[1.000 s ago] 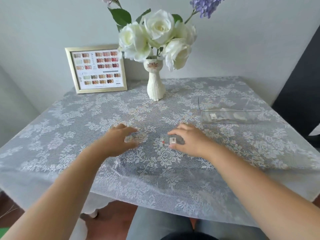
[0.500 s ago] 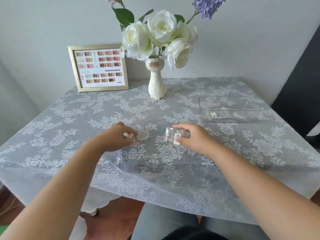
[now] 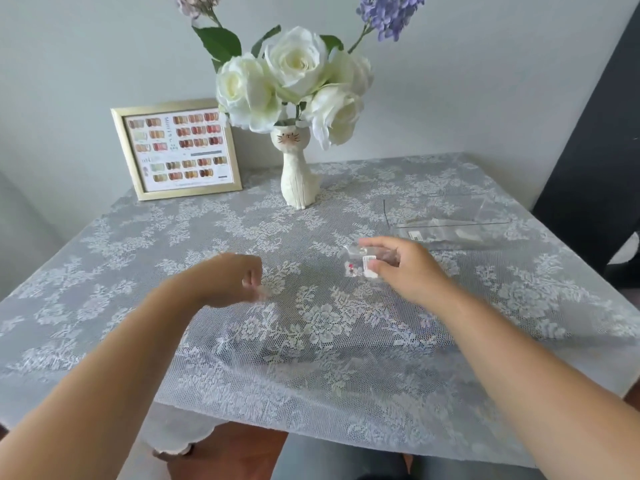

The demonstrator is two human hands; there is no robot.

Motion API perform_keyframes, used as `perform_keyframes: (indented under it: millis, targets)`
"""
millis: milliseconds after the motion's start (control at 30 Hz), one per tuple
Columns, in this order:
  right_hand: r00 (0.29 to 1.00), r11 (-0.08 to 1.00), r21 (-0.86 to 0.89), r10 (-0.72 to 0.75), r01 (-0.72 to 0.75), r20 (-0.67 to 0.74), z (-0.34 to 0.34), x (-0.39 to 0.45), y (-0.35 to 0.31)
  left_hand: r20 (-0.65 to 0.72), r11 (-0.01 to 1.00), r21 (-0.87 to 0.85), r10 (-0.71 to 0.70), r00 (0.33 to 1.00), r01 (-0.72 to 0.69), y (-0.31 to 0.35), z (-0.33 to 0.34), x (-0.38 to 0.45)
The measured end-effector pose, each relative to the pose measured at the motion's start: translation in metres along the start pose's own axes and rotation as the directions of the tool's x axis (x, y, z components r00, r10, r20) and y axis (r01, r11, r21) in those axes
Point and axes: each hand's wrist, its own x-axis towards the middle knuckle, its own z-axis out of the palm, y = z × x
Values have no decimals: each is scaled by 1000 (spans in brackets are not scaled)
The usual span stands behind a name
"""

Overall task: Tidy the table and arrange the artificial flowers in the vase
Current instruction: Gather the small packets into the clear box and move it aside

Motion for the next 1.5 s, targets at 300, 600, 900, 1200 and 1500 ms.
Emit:
perform_keyframes:
  millis: [300,600,900,1200,1500]
  targets:
    - [947,1000,6,-22,25,-320,-88,8,9,-237,903,-314,225,945,-294,92,-23,53]
    - [921,988,-131,27,-84,-389,-172,36,37,-477,643,-644,88,875,-415,190,-23,129]
    - [984,943,-284,150,-172,-95,-175,69,68,-445,797,-468,160,881,-381,226,-20,171]
    - [992,860,-498,123,-112,-11,-175,74,69,-226,896,-338,220,949,-288,225,-27,193]
    - [988,714,-696,147,-76,42,-172,81,65,-19,956,-148,255,967,-255,228,-38,206]
